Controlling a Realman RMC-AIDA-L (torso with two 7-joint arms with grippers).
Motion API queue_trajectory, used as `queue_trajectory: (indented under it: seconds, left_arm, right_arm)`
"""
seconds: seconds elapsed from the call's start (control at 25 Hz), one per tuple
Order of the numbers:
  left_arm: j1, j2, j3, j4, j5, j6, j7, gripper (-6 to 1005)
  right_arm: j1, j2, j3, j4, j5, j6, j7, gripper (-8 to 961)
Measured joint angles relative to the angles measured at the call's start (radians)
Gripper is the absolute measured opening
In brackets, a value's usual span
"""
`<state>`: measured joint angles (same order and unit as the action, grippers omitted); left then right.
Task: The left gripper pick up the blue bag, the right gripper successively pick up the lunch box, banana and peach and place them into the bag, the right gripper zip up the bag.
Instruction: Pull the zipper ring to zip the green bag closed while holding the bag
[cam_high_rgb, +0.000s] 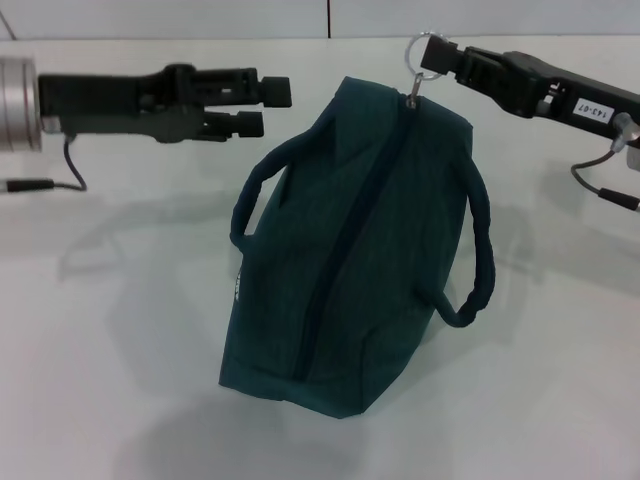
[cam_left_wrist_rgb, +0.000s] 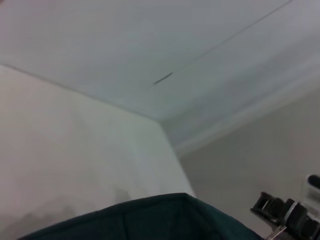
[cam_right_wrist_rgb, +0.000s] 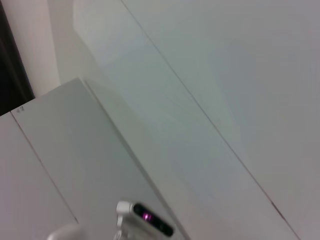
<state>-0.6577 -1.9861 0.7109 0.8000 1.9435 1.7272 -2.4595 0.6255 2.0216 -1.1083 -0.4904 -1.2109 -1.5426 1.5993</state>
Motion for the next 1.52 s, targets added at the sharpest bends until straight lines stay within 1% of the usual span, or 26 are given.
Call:
queue_trajectory:
  seconds: [0.08,0.16,0.36,0.44,0.52,0.6,1.16,1.28,1.4,1.52]
  left_arm:
    - [-0.013,0.014,0.054,0.04,-0.001,0.001,-0.056,872]
    - [-0.022,0.018,0.111,0.08,-0.002,0.002,-0.1,869]
    - [-0.051,0.014,0.189,0.109,0.004,0.004,-0.152,861]
    - [-0.051,0.014,0.189,0.109,0.004,0.004,-0.152,858]
    - [-0.062,0.007,0.217,0.12,0.003,0.007,-0.166,855]
    - [-0.066,0.001,0.218,0.124,0.006,0.007,-0.167,852]
    - [-0.077,-0.019,0.221,0.121,0.051,-0.011,-0.165,830]
    - [-0.084,-0.025,0.222,0.124,0.08,-0.013,-0.169,760]
    - [-0.092,-0.024,0.229,0.118,0.087,-0.009,-0.173,690]
    - [-0.097,-0.023,0.242,0.121,0.086,-0.001,-0.163,598]
  right_arm:
    - [0.002,0.0,-0.003,0.0,0.0,-0.007,0.0,4]
    - [0.004,0.0,-0.004,0.0,0.0,-0.014,0.0,4]
    - [0.005,0.001,-0.004,0.0,0.0,-0.021,0.0,4]
    - [0.003,0.002,-0.002,0.0,0.0,-0.024,0.0,4]
    - [0.002,0.002,-0.001,0.0,0.0,-0.025,0.0,4]
    - [0.002,0.002,-0.003,0.0,0.001,-0.025,0.0,4]
    - [0.001,0.005,-0.007,0.001,0.008,-0.061,-0.009,4]
    - [0.0,0.005,-0.007,0.011,0.011,-0.064,-0.012,4]
    - [0.0,0.005,-0.007,0.014,0.012,-0.065,-0.013,4]
    - [0.0,0.005,-0.007,0.023,0.017,-0.07,-0.013,4]
